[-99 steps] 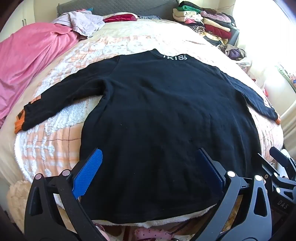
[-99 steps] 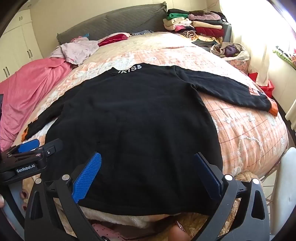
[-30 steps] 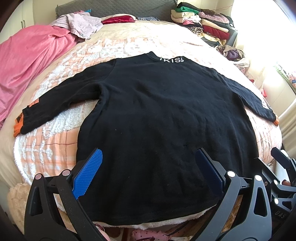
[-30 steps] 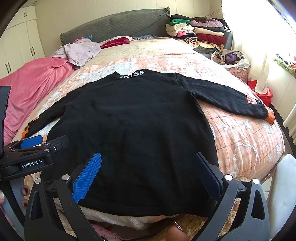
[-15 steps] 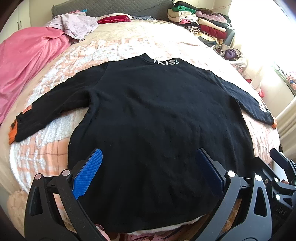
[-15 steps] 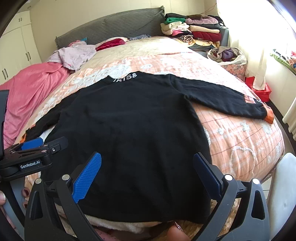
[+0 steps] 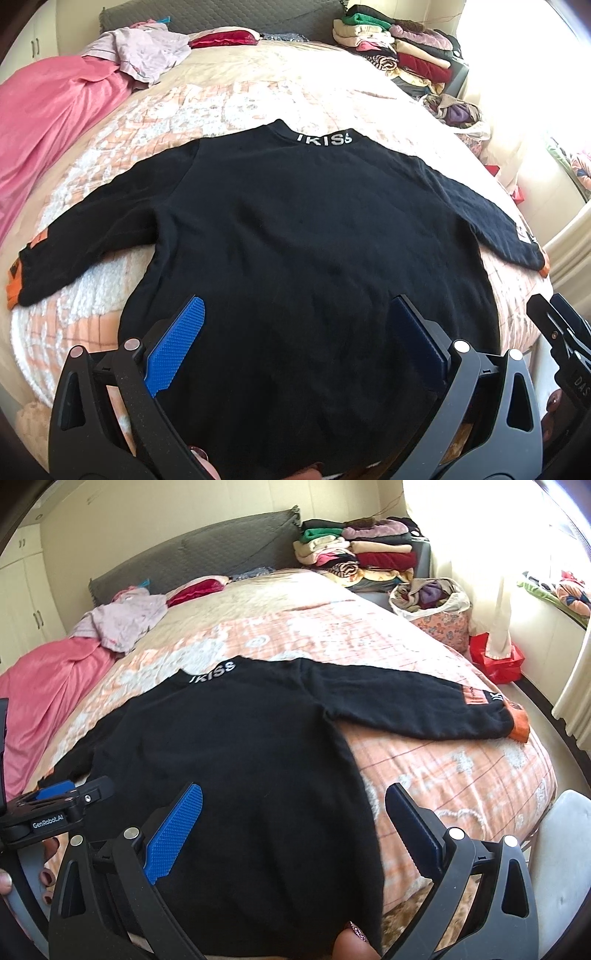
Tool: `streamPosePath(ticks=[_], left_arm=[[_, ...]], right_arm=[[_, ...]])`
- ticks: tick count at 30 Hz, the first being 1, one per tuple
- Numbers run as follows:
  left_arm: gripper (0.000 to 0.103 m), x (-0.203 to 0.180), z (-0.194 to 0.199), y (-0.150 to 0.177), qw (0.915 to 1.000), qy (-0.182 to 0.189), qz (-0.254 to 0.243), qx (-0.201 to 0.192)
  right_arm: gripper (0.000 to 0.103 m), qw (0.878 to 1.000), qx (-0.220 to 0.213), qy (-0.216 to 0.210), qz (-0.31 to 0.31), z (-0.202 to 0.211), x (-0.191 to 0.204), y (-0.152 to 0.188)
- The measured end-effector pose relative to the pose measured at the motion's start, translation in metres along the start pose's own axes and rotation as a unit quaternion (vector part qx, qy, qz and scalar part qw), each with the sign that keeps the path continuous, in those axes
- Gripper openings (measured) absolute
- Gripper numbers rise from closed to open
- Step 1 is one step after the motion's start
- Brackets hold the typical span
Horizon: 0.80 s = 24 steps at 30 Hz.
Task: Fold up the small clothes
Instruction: 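Reach the right tool to the orange sleeve cuff and grasp it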
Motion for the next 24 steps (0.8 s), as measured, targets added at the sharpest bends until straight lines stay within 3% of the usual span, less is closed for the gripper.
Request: streamPosePath(ticks=[14,24], left_arm=[[0.095,-0.022,-0.023,-0.026,0.9998,0.018,-0.004,0.004],[0.095,-0.025,-0.048,-0.060,0.9999,0.005,-0.010,0.002]], right_arm=[[0.099,0.999,-0.003,0.035,-0.041,-0.021,-0.049,-0.021],[0.099,0.990,-0.006,0.099,-0.104,-0.044,-0.123,-0.045]])
Point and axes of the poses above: each gripper's, at about its wrist camera, not at the fingertips, and z roughly against the way its jaws point, x to its left, y to its underside, the point moved 9 cm from there along -z, roughly the way its jaws point, and after that the axes turned 5 degrees about -x, right-handed, at the moved point
